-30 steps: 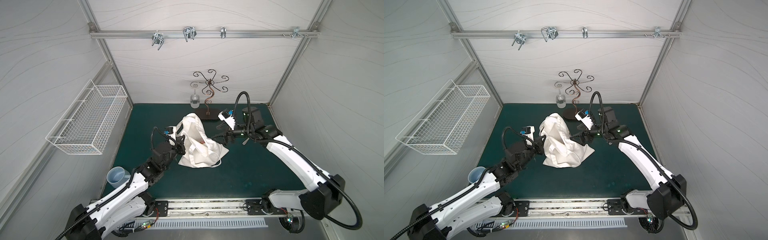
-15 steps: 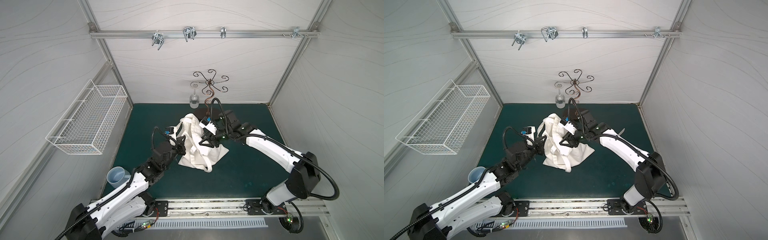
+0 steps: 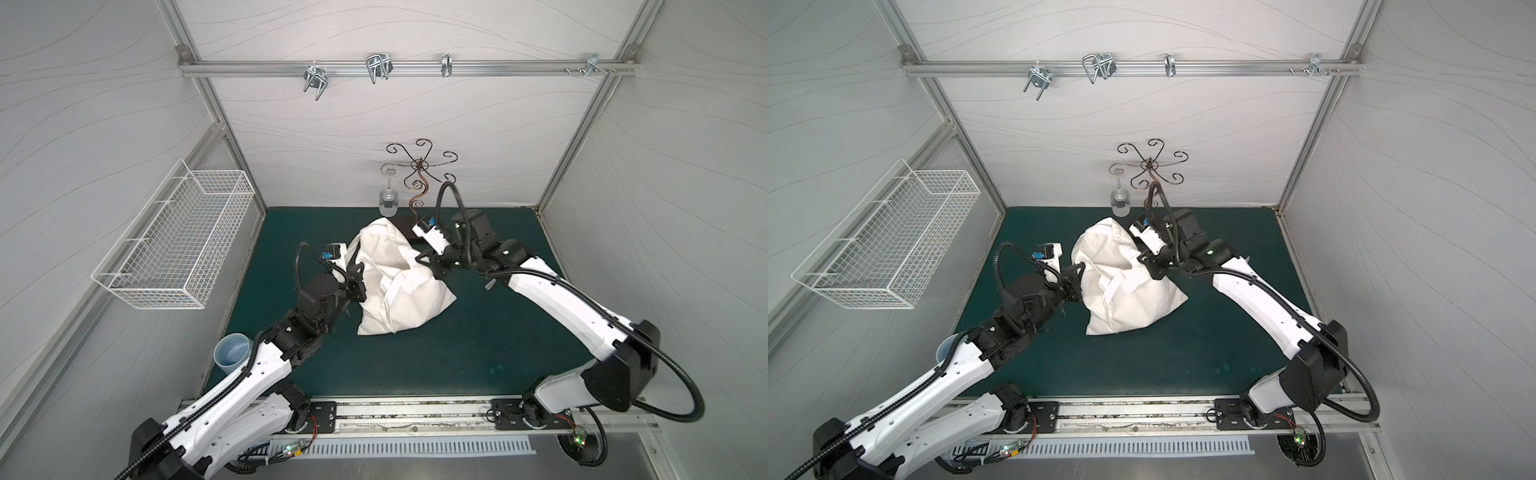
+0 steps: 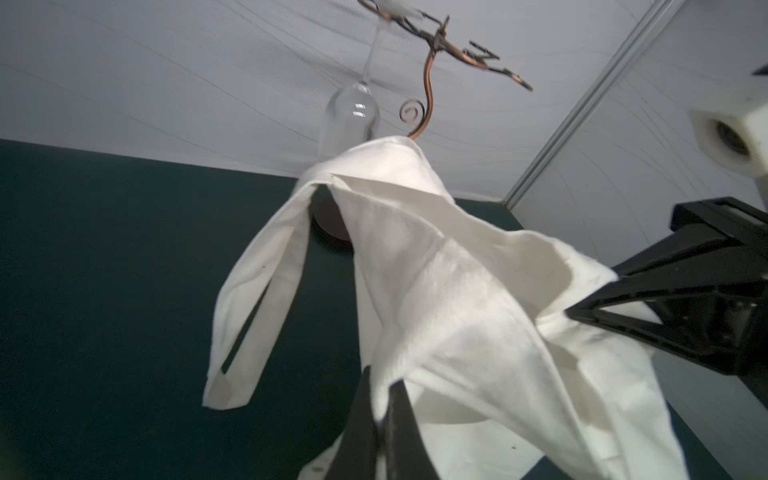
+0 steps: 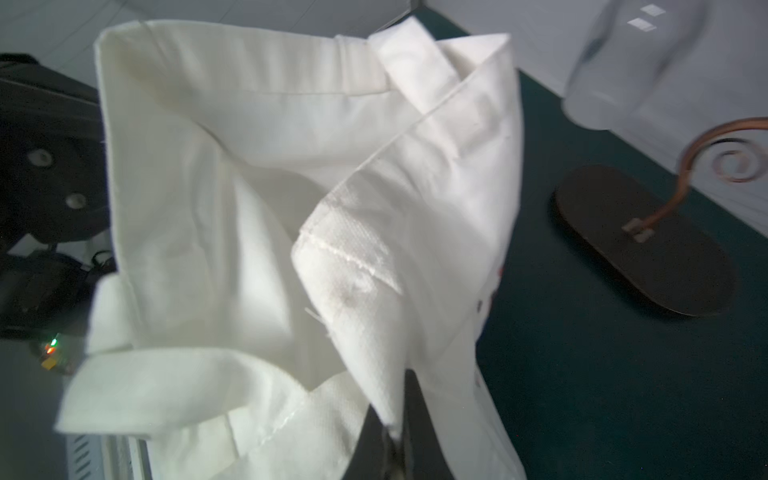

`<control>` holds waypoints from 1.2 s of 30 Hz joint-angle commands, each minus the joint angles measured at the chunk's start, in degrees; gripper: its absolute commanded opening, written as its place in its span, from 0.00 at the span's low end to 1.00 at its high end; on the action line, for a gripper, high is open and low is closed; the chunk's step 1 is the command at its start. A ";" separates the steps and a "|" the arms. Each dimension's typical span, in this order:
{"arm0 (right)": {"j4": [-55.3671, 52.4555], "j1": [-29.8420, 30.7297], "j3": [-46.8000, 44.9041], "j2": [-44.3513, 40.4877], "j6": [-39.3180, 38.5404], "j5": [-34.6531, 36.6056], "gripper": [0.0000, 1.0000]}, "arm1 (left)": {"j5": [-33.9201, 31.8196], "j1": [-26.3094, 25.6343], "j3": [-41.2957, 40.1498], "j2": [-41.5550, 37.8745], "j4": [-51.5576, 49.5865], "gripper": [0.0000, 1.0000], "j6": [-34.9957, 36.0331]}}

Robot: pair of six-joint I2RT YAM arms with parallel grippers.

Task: Place the art knife into the pouch
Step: Adjust the pouch at the center of the board, then place the pouch at the center of the board.

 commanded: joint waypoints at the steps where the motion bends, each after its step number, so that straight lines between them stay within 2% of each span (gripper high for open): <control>1: -3.53 -4.96 3.02 -7.68 3.86 8.40 0.00 | -6.05 4.40 8.69 -2.46 -2.05 0.00 0.92; 4: -4.53 -7.86 2.06 -11.97 7.22 10.78 0.00 | -8.21 8.19 12.21 -2.52 -5.06 0.00 1.32; 7: -5.16 -8.54 0.29 -15.71 8.47 11.25 0.00 | -7.18 10.74 12.01 -3.07 -5.47 0.00 -0.03; 14: -7.53 -8.46 -1.50 -23.23 10.55 12.12 0.00 | -5.42 10.91 8.48 -3.27 -5.35 0.00 -3.24; 19: -11.34 -8.07 -1.91 -27.27 15.76 13.47 0.00 | -5.03 10.93 7.95 -1.37 -5.53 0.00 -4.43; 22: -10.55 -7.14 -6.30 -29.38 19.20 15.23 0.00 | -4.25 10.91 6.95 0.87 -3.22 0.00 -5.02; 24: -7.44 -5.74 -11.05 -30.68 20.82 18.93 0.00 | -3.50 10.91 5.68 2.54 -0.28 0.00 -5.69; 30: 1.83 -4.40 -20.97 -30.55 22.15 25.27 0.00 | -2.64 10.91 3.72 9.23 7.07 0.00 -6.46; 36: 9.22 -5.36 -22.07 -21.65 22.22 29.47 0.00 | -2.81 11.00 4.92 16.79 11.29 0.00 -5.64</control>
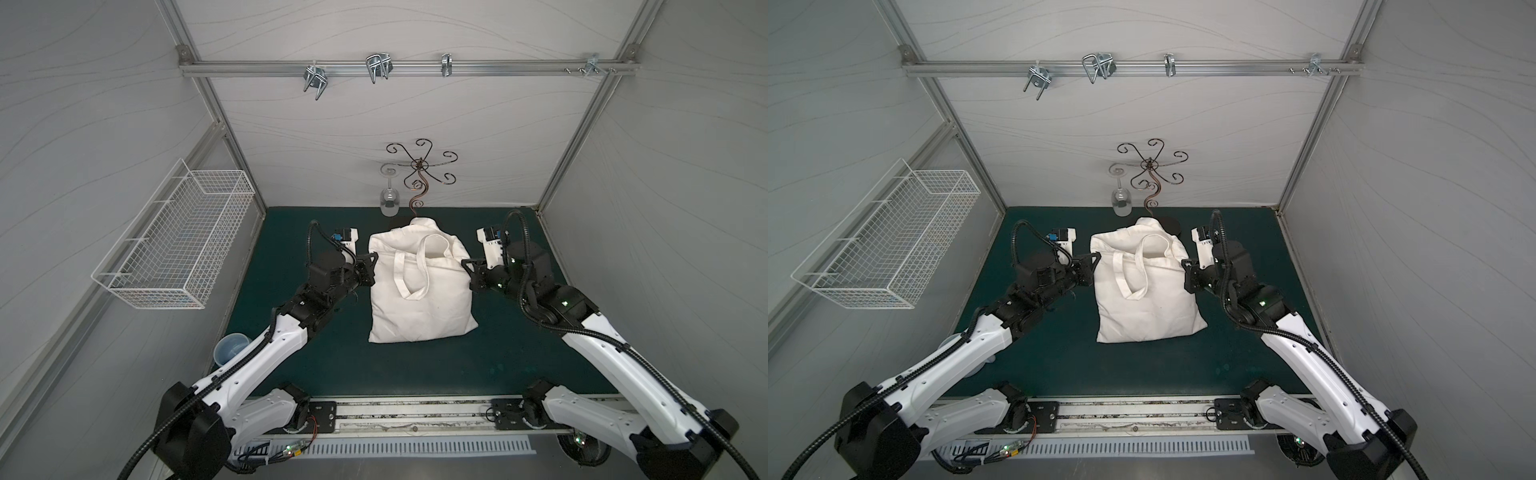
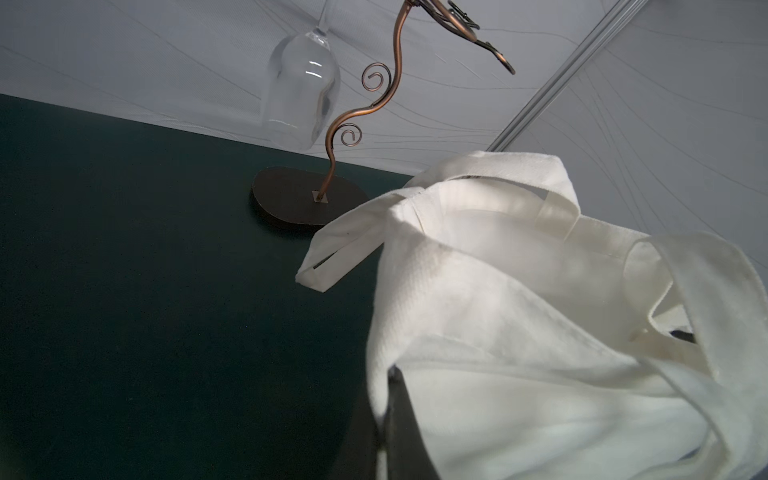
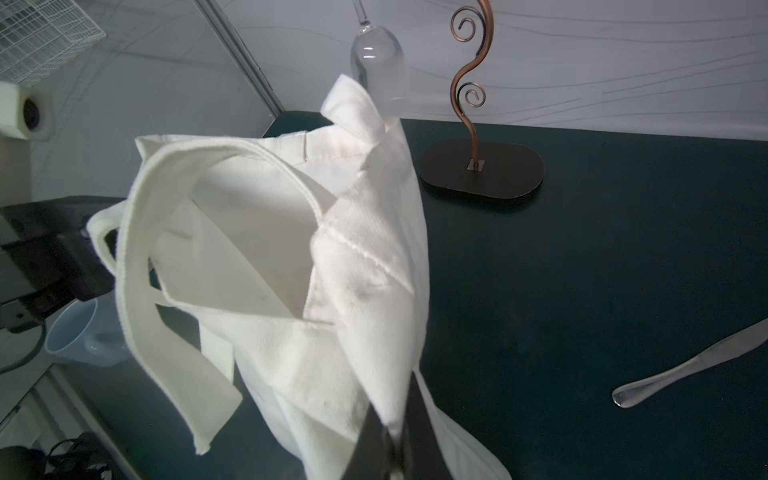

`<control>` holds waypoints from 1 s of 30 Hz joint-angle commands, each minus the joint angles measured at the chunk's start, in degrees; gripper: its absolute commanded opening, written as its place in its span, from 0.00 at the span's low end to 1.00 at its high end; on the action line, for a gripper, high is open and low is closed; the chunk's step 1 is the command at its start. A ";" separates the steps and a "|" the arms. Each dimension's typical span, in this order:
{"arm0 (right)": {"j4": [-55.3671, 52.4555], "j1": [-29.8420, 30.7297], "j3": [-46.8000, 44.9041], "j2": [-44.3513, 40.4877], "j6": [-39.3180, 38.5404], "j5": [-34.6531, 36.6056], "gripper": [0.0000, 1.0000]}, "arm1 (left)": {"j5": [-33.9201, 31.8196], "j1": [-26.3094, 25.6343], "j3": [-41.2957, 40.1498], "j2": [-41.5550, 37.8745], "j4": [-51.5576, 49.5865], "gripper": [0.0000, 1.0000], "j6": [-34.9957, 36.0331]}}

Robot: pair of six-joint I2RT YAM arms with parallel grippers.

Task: Place the art knife into the pouch
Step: Place the pouch at the center of the board.

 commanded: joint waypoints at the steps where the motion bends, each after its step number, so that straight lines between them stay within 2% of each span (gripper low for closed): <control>1: 2.48 -3.17 0.59 3.49 -0.53 13.60 0.00 | -18.49 5.38 1.49 2.81 4.81 0.00 0.14; 2: 3.68 -3.69 0.71 5.14 -0.23 13.79 0.00 | -18.41 5.38 1.49 3.72 5.97 0.00 0.48; 3: 4.37 -4.27 1.00 6.42 0.07 13.62 0.00 | -18.22 5.38 1.61 4.46 6.69 0.05 0.82; 5: 6.95 -5.29 1.02 8.36 0.10 12.94 0.00 | -17.46 5.41 2.55 5.97 7.16 0.33 1.54; 6: 7.99 -5.64 0.98 8.78 -0.19 12.35 0.09 | -17.31 5.37 2.96 6.24 6.95 0.48 1.55; 7: 9.25 -5.89 0.94 8.74 -0.97 11.23 0.33 | -17.01 5.36 3.23 6.02 7.04 0.59 1.56; 9: 9.78 -6.05 1.48 7.63 -2.61 9.85 0.81 | -16.55 5.42 3.25 4.36 7.40 0.71 1.75; 10: 9.67 -6.05 1.93 6.55 -3.13 9.62 0.98 | -16.60 5.47 3.36 3.09 7.00 0.76 2.15; 15: 3.06 -9.26 7.43 2.32 -4.42 8.10 0.99 | -17.90 5.51 6.24 -1.95 1.47 0.86 5.25; 18: -1.76 -12.81 10.25 2.25 -5.00 5.76 0.99 | -19.76 6.42 7.95 -1.90 -4.47 0.99 6.29; 23: -6.90 -18.98 8.20 3.43 -7.60 1.75 0.99 | -21.19 10.54 6.05 0.09 -12.47 0.99 8.45; 27: -4.30 -22.90 2.57 3.76 -6.22 1.52 0.99 | -20.53 15.74 1.61 3.86 -11.36 0.99 11.53; 30: -0.06 -24.93 -1.72 3.93 -4.12 0.69 0.99 | -15.83 22.28 -1.73 8.03 -8.35 0.99 12.74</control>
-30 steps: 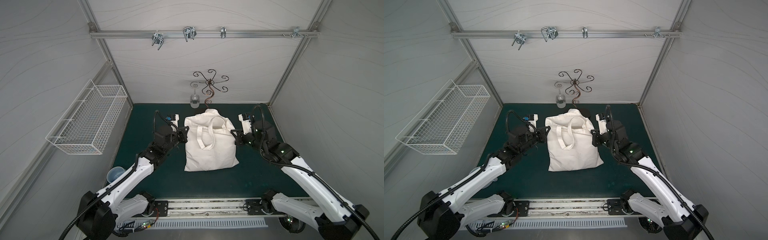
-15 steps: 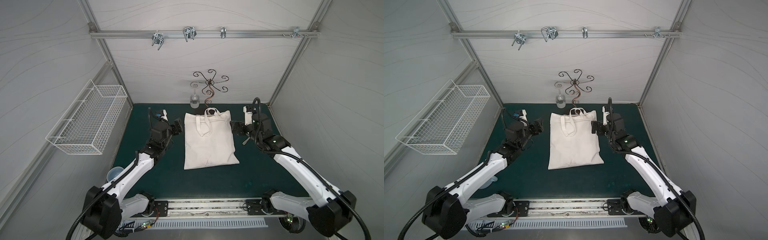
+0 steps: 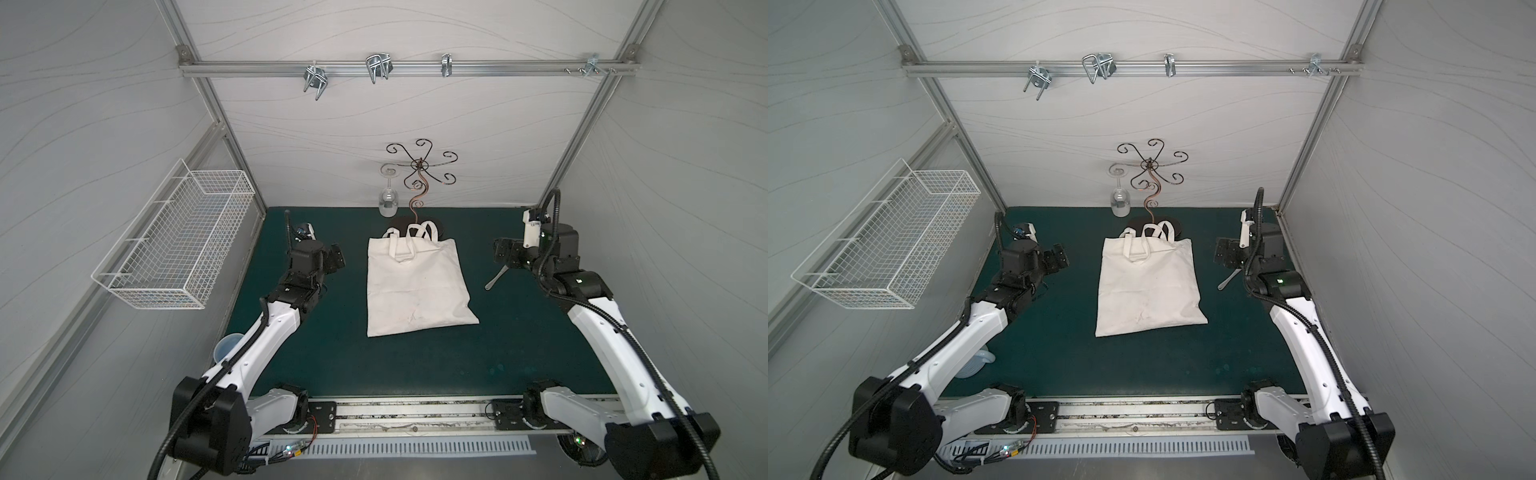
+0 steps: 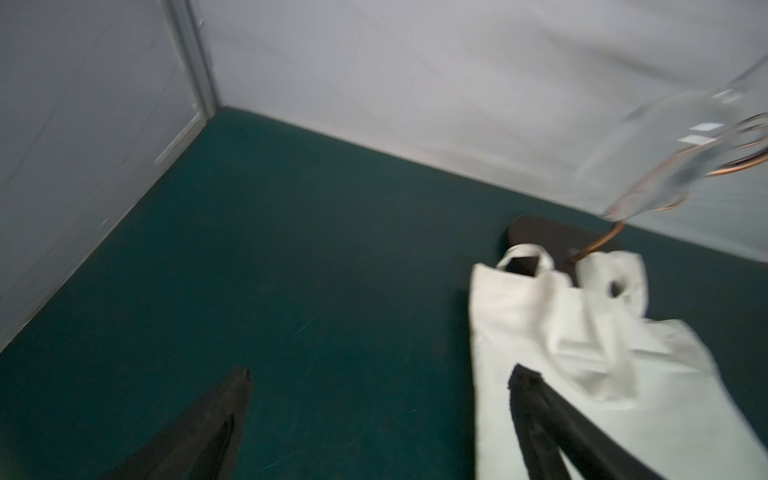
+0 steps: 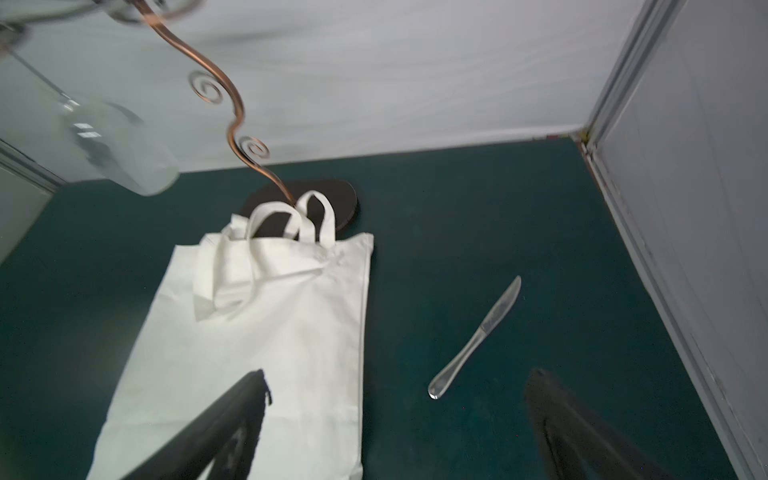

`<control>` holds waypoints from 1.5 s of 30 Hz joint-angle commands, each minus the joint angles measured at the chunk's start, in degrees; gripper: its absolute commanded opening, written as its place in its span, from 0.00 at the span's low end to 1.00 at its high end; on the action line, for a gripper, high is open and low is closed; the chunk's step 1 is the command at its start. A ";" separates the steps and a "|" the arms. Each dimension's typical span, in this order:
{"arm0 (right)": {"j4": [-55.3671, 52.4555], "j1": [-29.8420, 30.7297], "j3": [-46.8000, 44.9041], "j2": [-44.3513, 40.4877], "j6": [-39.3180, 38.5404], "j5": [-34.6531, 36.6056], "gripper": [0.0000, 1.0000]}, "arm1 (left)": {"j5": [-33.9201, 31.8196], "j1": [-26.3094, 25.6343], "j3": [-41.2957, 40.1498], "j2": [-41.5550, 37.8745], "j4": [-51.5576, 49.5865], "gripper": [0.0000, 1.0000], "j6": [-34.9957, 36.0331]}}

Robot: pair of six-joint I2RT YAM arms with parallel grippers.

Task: Place the art knife into the pouch
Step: Place the pouch at the center of the board, then reset both arms

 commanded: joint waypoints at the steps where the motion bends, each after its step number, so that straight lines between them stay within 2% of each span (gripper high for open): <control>1: 4.17 -1.65 -4.44 -0.23 1.24 -1.20 0.99 | 3.35 6.14 -3.44 3.95 2.95 0.99 3.37; 4: 11.75 -2.32 -10.22 0.05 -0.10 -1.06 0.99 | 3.40 9.16 -6.93 7.68 9.05 0.98 5.41; 9: 18.23 -4.65 -14.36 4.68 -0.48 0.70 0.99 | 5.85 11.18 -16.03 11.78 30.12 0.96 11.10; 11: 21.50 -5.21 -16.34 6.83 -0.96 2.24 0.99 | 8.68 11.91 -15.33 12.86 31.18 0.92 11.44; 12: 23.35 -5.18 -17.36 7.60 -1.49 3.53 0.99 | 10.78 11.85 -16.61 13.42 35.85 0.91 12.95; 13: 25.97 -5.18 -18.85 8.73 -2.34 5.40 0.99 | 13.04 11.86 -17.83 14.14 39.79 0.93 14.75; 16: 34.99 -5.36 -23.12 12.80 -4.52 9.81 0.99 | 14.37 11.89 -19.00 16.55 43.51 0.99 15.32; 19: 47.91 -5.36 -27.77 17.55 -5.54 7.14 0.99 | 14.04 11.63 -24.01 20.88 58.05 0.99 15.76; 21: 56.27 -4.50 -29.99 20.07 -7.04 5.97 0.99 | 13.34 11.63 -22.33 18.79 50.68 0.99 15.10; 23: 63.29 -2.63 -32.24 22.30 -9.76 7.35 0.99 | 12.61 11.63 -22.93 20.37 54.70 0.99 15.12; 25: 72.15 -1.38 -36.09 24.26 -12.98 4.16 0.99 | 10.13 11.63 -21.72 19.30 50.38 0.99 13.79; 27: 80.28 1.42 -39.49 25.95 -16.46 6.25 0.99 | 8.39 11.63 -21.28 20.25 51.05 0.99 13.55; 30: 76.92 0.53 -38.04 25.77 -15.63 4.18 0.99 | 8.65 11.63 -21.01 19.69 49.87 0.99 13.44; 34: 65.57 -3.24 -31.40 27.42 -13.36 -4.37 0.99 | 8.54 11.65 -20.85 20.04 49.82 0.99 13.44; 36: 63.17 -5.07 -30.00 27.77 -11.94 -6.95 0.99 | 8.65 11.60 -20.87 19.96 49.55 0.99 13.43; 42: 64.07 -5.01 -30.57 27.52 -11.53 -5.73 0.99 | 8.46 11.60 -20.93 19.95 49.78 0.99 13.43; 44: 68.32 -5.07 -33.04 27.83 -10.17 -2.16 0.99 | 8.49 11.59 -20.85 19.99 49.70 0.99 13.40; 45: 74.12 -5.01 -34.98 29.03 -9.17 1.10 0.99 | 8.48 11.56 -20.90 19.97 49.84 0.99 13.41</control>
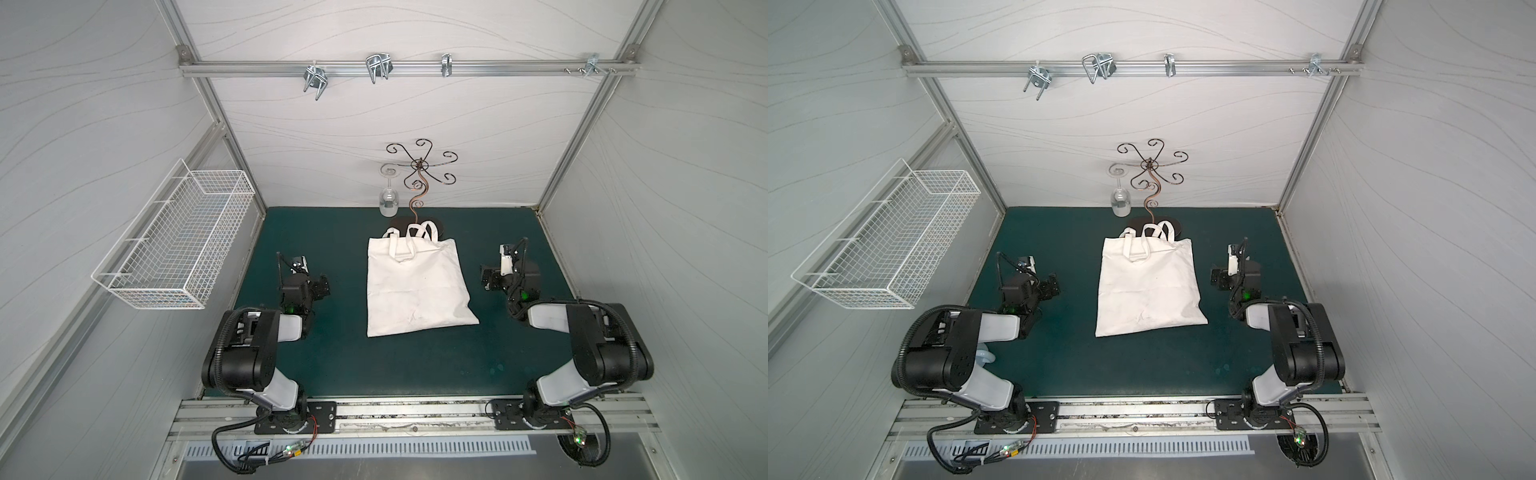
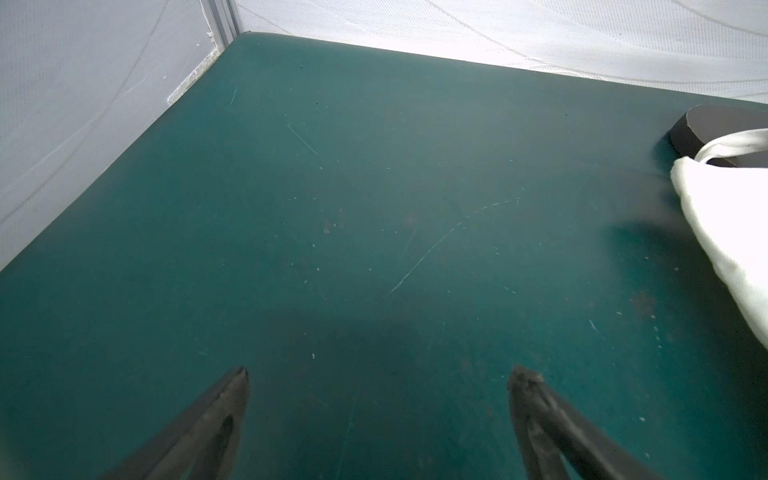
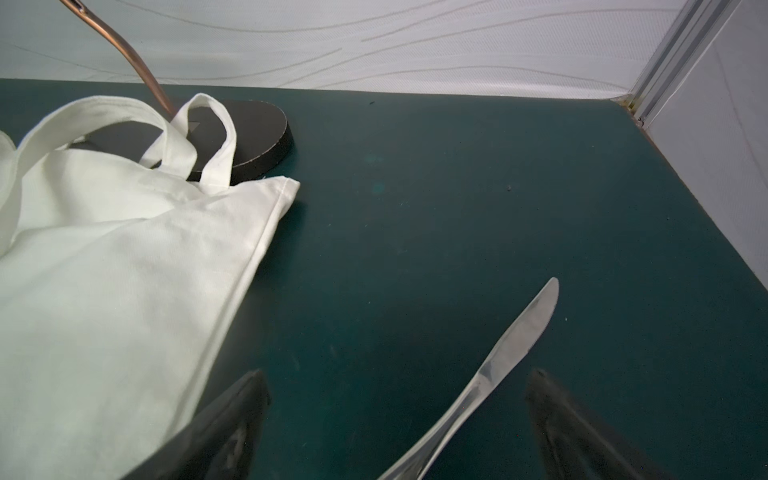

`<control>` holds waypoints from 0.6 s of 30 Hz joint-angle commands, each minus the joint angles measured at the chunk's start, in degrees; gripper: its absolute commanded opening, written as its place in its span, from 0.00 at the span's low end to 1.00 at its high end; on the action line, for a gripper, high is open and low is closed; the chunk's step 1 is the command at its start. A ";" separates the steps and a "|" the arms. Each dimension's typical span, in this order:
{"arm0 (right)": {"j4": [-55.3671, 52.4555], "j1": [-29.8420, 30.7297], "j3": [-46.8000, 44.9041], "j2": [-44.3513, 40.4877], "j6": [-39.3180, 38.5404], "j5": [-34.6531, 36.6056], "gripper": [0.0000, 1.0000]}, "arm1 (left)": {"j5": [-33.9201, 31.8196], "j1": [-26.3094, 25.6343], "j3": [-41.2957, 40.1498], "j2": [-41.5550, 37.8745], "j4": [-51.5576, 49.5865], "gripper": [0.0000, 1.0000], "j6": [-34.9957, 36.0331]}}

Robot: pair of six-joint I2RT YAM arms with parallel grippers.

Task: Place the art knife into the pouch
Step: Reset both arms

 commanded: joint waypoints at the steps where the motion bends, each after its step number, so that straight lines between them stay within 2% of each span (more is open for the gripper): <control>1: 7.47 0.08 -3.93 1.44 3.37 8.87 0.99 | -0.75 0.02 1.77 0.06 2.97 0.99 0.31; 2: 5.26 0.22 -3.68 0.39 4.49 10.94 0.99 | -0.78 -0.04 1.78 0.11 3.08 0.99 0.32; 5: 7.51 1.17 -3.91 1.34 2.93 12.42 0.99 | -0.77 -0.05 1.78 0.11 2.99 0.99 0.29; 14: 6.80 1.58 -3.56 1.35 2.68 12.02 0.99 | -0.93 -0.05 1.78 0.15 2.97 0.99 0.32; 18: 5.15 0.69 -2.68 1.49 -1.19 -1.17 0.99 | -0.88 -0.06 1.78 0.15 3.03 0.99 0.32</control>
